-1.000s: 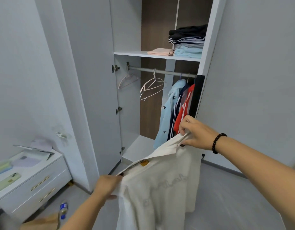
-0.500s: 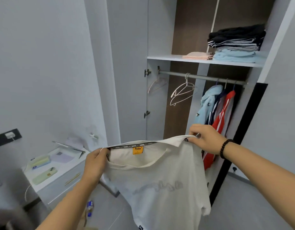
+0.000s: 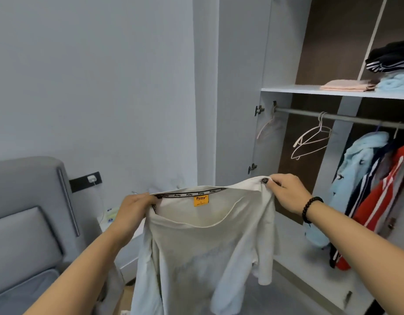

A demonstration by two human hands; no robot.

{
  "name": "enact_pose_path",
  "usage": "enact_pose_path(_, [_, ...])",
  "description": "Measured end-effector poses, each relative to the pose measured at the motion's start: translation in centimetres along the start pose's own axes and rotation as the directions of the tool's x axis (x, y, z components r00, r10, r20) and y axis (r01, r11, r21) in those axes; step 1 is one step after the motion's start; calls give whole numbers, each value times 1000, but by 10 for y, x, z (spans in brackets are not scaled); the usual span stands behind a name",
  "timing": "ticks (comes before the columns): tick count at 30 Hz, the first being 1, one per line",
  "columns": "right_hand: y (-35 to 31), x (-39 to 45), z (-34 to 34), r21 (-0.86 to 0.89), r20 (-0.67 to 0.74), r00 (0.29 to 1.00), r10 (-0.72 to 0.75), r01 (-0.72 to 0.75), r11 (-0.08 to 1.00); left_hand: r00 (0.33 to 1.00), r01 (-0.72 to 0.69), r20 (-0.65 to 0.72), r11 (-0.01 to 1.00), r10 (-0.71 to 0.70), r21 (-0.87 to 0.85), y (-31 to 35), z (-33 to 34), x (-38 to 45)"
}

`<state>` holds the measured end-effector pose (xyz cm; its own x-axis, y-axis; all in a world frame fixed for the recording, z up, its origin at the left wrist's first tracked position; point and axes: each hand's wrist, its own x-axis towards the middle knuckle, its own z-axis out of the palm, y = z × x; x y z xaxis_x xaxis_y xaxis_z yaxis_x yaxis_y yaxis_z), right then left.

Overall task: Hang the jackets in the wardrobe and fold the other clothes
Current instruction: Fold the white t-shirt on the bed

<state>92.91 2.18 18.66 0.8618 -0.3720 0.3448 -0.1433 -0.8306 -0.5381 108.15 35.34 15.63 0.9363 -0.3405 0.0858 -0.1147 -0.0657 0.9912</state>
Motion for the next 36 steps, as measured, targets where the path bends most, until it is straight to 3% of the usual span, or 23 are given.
enact_pose_path(3, [-18, 15, 9, -16, 5, 997, -75, 75, 997, 997, 9, -77, 996, -16, -86, 6, -20, -7])
enact_pose_path(5, [-29, 21, 14, 14, -83, 988, -130, 132, 991, 988, 24, -147, 992, -43, -127, 10, -31, -12])
enact_pose_path(8, [-43, 24, 13, 150, -227, 969, -94, 130, 980, 970, -5, -245, 999, -6, -46, 17, -45, -25])
enact_pose_path(13, [-54, 21, 4, 252, -24, 979, -204, 203, 946, 911, -42, -407, 997, 64, 64, 26, -57, -54])
enact_pose_path(16, [-61, 9, -4, 335, 98, 946, -310, 262, 905, 857, -46, -515, 998, 21, -35, 29, -55, -83])
enact_pose_path(19, [-66, -2, -9, 354, 122, 916, -383, 320, 879, 841, -68, -541, 987, -22, -147, 31, -49, -117])
enact_pose_path(24, [-75, -19, -10, 370, 140, 887, -440, 365, 854, 839, -115, -544, 985, 26, -131, 43, -45, -179])
enact_pose_path(32, [-97, -47, -7, 420, 146, 836, -528, 431, 799, 814, -166, -556, 985, 165, 49, 84, -50, -269])
enact_pose_path(36, [-97, -54, -17, 463, 76, 855, -514, 426, 777, 831, -150, -511, 972, 222, 180, 105, -51, -289])
